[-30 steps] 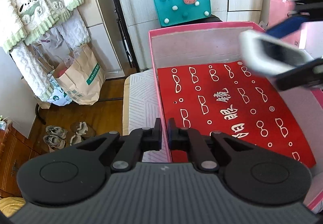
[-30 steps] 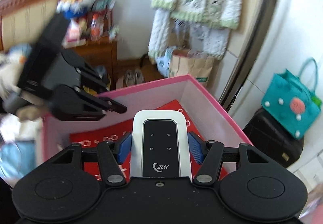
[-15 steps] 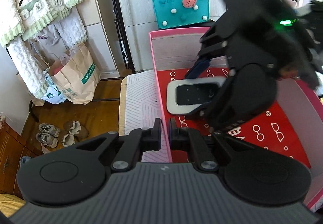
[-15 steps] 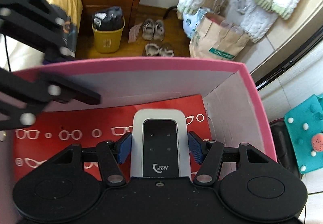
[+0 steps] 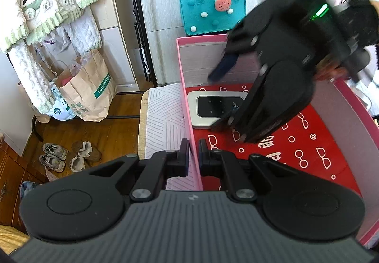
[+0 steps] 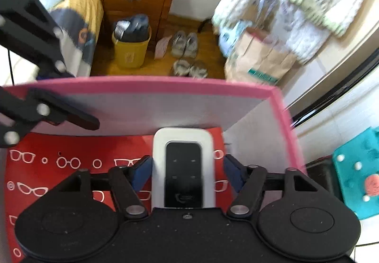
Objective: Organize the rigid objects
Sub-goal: 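Carry the router into the pink box and release it with the right gripper, then move the right gripper back over the table to the black battery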
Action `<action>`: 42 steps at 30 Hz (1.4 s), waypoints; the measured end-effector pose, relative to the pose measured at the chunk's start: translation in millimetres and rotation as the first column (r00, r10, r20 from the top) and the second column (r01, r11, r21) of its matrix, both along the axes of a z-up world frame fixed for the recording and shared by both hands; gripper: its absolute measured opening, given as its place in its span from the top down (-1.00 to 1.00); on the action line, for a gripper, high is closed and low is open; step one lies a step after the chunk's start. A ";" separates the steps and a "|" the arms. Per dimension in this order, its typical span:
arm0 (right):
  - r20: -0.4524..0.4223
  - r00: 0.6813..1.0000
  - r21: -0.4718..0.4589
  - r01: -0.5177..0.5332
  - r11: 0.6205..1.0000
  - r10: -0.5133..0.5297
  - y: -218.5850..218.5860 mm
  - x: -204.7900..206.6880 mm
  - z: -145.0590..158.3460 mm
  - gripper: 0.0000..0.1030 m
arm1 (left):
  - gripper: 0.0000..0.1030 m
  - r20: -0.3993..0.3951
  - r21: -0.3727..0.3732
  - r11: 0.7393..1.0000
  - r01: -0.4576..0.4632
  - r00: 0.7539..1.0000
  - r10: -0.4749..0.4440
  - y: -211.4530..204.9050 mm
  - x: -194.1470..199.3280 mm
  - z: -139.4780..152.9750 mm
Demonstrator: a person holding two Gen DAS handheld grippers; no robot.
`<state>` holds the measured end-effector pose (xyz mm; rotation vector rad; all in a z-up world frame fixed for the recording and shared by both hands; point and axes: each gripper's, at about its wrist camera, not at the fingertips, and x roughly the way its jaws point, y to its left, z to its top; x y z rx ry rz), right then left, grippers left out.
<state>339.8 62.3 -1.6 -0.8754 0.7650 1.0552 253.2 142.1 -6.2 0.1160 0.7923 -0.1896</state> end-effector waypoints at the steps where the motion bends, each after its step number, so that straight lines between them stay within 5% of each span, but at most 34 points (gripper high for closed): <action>1: 0.005 1.000 0.037 0.021 0.999 -0.021 -4.9 -0.1 8.2 -0.45 | 0.87 0.000 0.000 1.000 0.000 1.000 0.000 0.6 1.2 -0.2; 5: -0.012 0.997 0.188 0.080 0.979 -0.079 -43.7 -16.4 47.2 -0.62 | 0.87 0.001 -0.001 1.000 0.000 1.000 0.000 0.7 1.1 -0.1; 12: -0.032 0.974 0.355 0.219 0.909 -0.222 -121.0 -66.0 84.1 -0.63 | 0.87 0.009 -0.006 1.000 -0.002 1.000 0.003 0.7 0.2 0.5; 20: -0.176 0.844 0.311 0.536 0.785 -0.506 -188.8 -116.5 71.1 -0.63 | 0.87 0.021 -0.001 1.000 0.001 1.000 -0.001 0.4 -0.9 1.1; 32: -0.411 0.647 0.128 0.738 0.662 -0.642 -235.0 -165.3 -22.8 -0.45 | 0.87 0.031 0.012 1.000 0.002 1.000 -0.002 -0.7 -0.4 2.4; 37: -0.393 0.626 0.114 0.760 0.639 -0.674 -227.8 -166.6 -37.4 -0.45 | 0.87 0.036 0.017 1.000 0.003 0.999 -0.004 -0.9 -1.6 2.9; 42: -0.222 0.663 0.091 0.744 0.662 -0.715 -203.3 -162.7 -47.2 -0.61 | 0.87 0.039 0.024 1.000 0.002 0.999 -0.003 -0.4 -3.0 2.6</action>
